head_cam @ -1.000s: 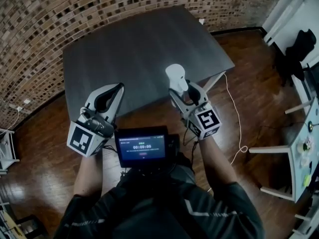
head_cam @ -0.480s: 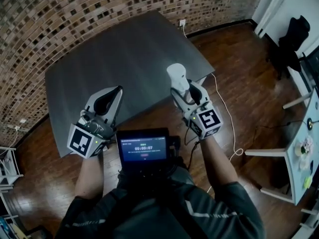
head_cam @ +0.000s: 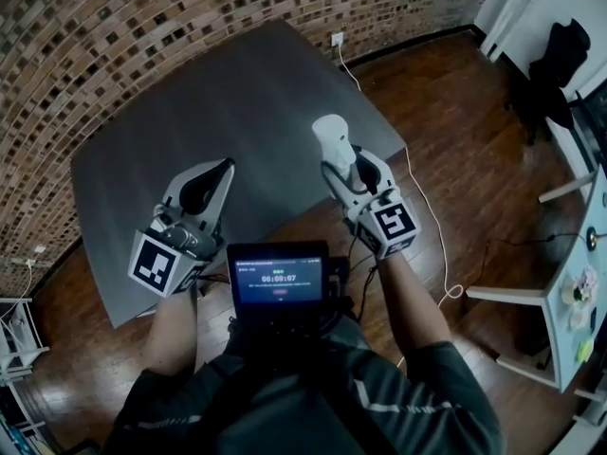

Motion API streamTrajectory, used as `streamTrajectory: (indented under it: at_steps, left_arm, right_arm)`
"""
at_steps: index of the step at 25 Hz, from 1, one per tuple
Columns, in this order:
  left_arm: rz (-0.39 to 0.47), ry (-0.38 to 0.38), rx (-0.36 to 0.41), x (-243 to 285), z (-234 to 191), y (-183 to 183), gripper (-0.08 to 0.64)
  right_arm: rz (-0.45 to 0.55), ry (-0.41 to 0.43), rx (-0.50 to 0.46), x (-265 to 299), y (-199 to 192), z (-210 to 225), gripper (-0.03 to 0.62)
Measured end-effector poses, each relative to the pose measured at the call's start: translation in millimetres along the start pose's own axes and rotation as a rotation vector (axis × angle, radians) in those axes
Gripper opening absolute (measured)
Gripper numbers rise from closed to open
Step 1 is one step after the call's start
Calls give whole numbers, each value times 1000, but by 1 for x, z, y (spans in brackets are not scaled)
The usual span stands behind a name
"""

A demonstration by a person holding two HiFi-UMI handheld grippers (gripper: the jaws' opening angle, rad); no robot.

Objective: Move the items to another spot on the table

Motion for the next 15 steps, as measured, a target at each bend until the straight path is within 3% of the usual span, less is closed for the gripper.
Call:
streamTrajectory:
  at_steps: [6, 15]
  left_arm:
    - [0, -19, 20, 27, -41, -7, -3]
    - [2, -33, -34, 67, -102, -29, -4]
  right_arm:
    - [-17, 3, -27, 41, 8, 23, 230]
    - [-9, 45, -89, 86, 33, 45, 230]
Point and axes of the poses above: the fingertips, and each gripper's own axes: x forward along the fingers, z to its right, y out of its top, the point moved 6 cm from there along -x, backward along the fingers, and after that the axes turned 14 degrees about -z, right-handed, at the moved point
